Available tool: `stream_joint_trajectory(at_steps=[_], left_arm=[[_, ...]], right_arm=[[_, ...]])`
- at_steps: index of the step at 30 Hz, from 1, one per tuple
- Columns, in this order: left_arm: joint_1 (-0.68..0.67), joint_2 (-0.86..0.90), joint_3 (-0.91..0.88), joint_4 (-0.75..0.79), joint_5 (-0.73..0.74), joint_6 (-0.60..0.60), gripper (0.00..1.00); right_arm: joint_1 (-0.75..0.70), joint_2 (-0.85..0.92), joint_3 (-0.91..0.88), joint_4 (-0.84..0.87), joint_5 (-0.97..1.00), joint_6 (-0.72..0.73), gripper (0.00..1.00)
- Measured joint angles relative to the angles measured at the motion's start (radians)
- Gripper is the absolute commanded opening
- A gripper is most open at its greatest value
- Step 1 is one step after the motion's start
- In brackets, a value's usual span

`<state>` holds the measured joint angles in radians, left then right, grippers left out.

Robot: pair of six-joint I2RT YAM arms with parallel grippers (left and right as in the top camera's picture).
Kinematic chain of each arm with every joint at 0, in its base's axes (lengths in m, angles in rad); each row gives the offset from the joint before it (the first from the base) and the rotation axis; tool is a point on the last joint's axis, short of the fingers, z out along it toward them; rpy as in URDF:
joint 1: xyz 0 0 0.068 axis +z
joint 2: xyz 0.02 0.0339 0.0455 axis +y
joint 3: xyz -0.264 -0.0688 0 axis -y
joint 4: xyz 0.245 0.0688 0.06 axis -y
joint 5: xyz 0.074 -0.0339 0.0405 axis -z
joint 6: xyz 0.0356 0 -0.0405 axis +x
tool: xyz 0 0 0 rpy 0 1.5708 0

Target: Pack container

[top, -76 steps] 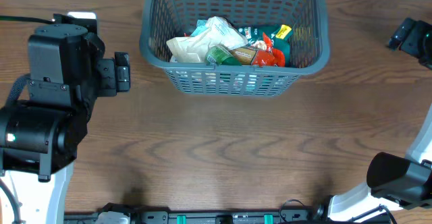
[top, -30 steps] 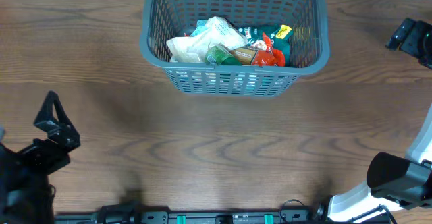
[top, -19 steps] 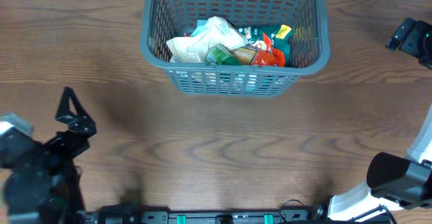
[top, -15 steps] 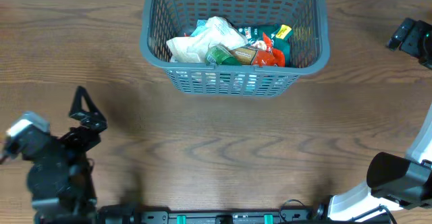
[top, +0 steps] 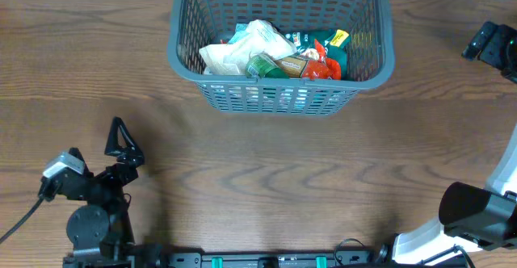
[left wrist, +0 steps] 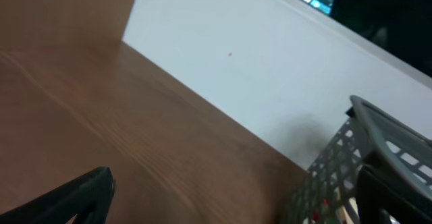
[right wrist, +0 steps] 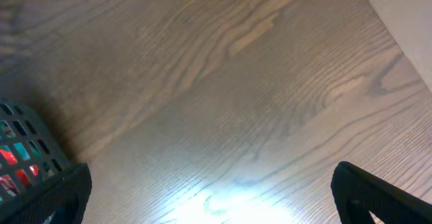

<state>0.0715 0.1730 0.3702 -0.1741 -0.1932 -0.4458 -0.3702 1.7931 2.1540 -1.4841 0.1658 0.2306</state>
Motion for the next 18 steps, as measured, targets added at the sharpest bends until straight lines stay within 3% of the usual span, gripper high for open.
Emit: stream_joint_trajectory(at_steps=[18], left_arm=[[-0.01, -0.13, -0.163, 0.052, 0.135, 0.0, 0.99]], right_arm=[[0.0, 0.0, 0.0, 0.0, 0.0, 0.0, 0.99]])
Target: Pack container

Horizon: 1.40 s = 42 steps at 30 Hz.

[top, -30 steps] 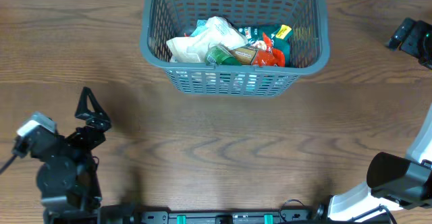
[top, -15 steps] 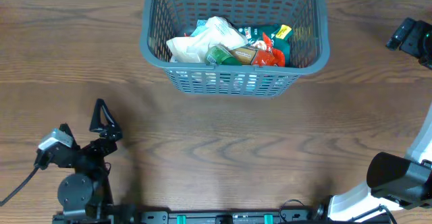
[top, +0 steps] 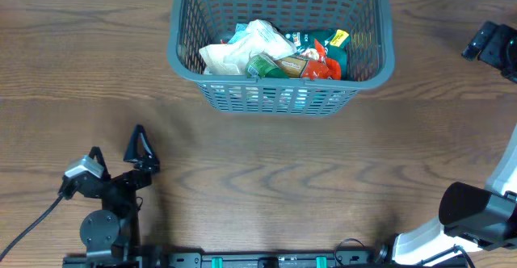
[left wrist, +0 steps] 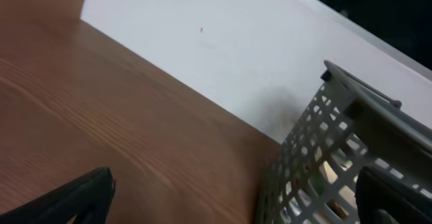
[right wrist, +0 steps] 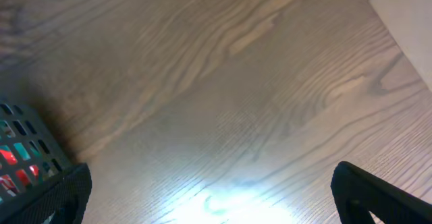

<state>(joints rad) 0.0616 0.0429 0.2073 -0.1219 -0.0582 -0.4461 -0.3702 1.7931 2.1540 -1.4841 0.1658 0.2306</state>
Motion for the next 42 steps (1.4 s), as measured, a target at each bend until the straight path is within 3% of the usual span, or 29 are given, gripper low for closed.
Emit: stream_joint_trajectory(at_steps=[8, 33, 37, 42], left_arm=[[-0.017, -0.026, -0.089, 0.075, 0.01, 0.0, 0.99], [-0.018, -0.032, -0.18, 0.083, 0.078, 0.006, 0.99], [-0.018, -0.032, -0.18, 0.082, 0.079, 0.084, 0.99], [-0.018, -0.032, -0.18, 0.082, 0.082, 0.286, 0.99]], right_arm=[[0.0, 0.0, 0.0, 0.0, 0.0, 0.0, 0.99], [0.0, 0.0, 0.0, 0.0, 0.0, 0.0, 0.99], [0.0, 0.0, 0.0, 0.0, 0.0, 0.0, 0.99], [0.0, 0.0, 0.0, 0.0, 0.0, 0.0, 0.99]])
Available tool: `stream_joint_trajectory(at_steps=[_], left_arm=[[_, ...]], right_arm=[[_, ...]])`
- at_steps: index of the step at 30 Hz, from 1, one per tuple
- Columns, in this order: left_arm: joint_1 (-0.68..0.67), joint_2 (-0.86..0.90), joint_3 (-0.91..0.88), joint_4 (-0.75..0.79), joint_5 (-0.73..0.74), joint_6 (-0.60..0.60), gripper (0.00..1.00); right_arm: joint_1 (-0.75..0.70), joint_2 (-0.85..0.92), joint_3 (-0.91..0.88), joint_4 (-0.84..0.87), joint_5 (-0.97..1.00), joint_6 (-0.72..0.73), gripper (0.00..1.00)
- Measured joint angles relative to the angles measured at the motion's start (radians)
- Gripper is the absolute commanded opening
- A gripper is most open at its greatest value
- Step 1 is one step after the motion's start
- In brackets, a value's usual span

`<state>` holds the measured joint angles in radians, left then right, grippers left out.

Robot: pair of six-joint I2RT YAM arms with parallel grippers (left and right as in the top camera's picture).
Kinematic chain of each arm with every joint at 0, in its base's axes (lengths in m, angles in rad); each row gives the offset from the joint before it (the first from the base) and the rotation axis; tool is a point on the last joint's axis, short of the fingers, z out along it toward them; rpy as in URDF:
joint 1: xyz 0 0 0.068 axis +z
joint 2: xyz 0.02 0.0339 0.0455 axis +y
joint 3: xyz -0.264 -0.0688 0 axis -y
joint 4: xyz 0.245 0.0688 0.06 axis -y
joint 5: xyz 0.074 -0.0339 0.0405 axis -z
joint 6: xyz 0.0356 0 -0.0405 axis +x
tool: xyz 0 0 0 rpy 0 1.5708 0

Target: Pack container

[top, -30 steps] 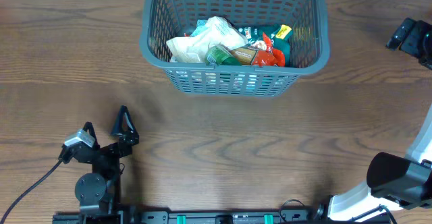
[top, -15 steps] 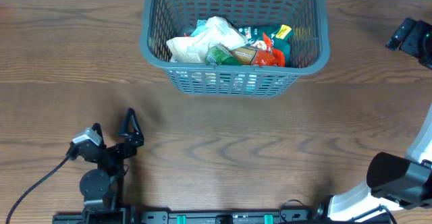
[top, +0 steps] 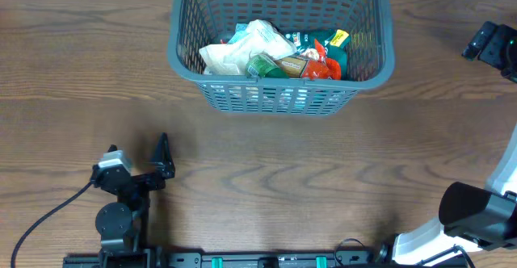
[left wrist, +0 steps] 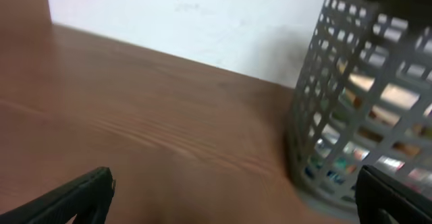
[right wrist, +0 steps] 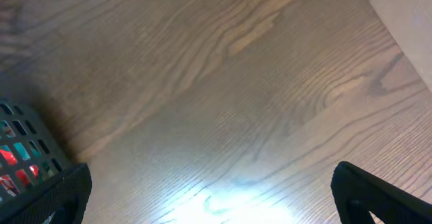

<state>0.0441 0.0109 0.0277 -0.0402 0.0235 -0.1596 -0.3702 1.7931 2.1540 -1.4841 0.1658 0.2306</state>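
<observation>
A grey mesh basket [top: 367, 62] stands at the back middle of the wooden table. In it lie a white crumpled bag [top: 242, 46], a green packet [top: 271, 64], a red packet [top: 323, 69] and a teal packet [top: 333, 48]. My left gripper [top: 139, 151] hovers low near the front left, open and empty. In the left wrist view the gripper [left wrist: 236, 207] faces the basket [left wrist: 358, 109], whose wall fills the right side. My right gripper [top: 487, 40] is at the far right edge, open and empty. Its own view shows the gripper [right wrist: 209, 207] over bare wood, with a basket corner [right wrist: 23, 146] at lower left.
A black cable [top: 48, 215] trails from the left arm to the front left corner. The right arm's base [top: 477, 211] sits at the front right. A white wall [left wrist: 182, 21] rises behind the table's far edge. Pale floor [right wrist: 405, 21] shows past the table's right edge.
My left gripper has shifted right along the front of the table and turned more toward the basket, which now looms larger in its view. The right arm has not moved.
The left gripper was open near the front left corner with only a sliver of basket in its view. It then stood further right with more basket showing, and now further right again. The basket, its contents and the right gripper stayed put.
</observation>
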Motion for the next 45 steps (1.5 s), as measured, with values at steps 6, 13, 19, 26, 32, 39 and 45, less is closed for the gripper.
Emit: stream_joint_trajectory(at_steps=[6, 13, 19, 26, 32, 39, 45], left_arm=[[0.0, 0.0, 0.0, 0.0, 0.0, 0.106, 0.99], [0.0, 0.0, 0.0, 0.0, 0.0, 0.129, 0.99], [0.0, 0.0, 0.0, 0.0, 0.0, 0.135, 0.99], [0.0, 0.0, 0.0, 0.0, 0.0, 0.135, 0.99], [0.0, 0.0, 0.0, 0.0, 0.0, 0.135, 0.99], [0.0, 0.0, 0.0, 0.0, 0.0, 0.135, 0.99], [0.0, 0.0, 0.0, 0.0, 0.0, 0.135, 0.99]], right_arm=[[0.0, 0.0, 0.0, 0.0, 0.0, 0.0, 0.99], [0.0, 0.0, 0.0, 0.0, 0.0, 0.0, 0.99], [0.0, 0.0, 0.0, 0.0, 0.0, 0.0, 0.99], [0.0, 0.0, 0.0, 0.0, 0.0, 0.0, 0.99], [0.0, 0.0, 0.0, 0.0, 0.0, 0.0, 0.99], [0.0, 0.0, 0.0, 0.0, 0.0, 0.0, 0.99], [0.0, 0.0, 0.0, 0.0, 0.0, 0.0, 0.99]])
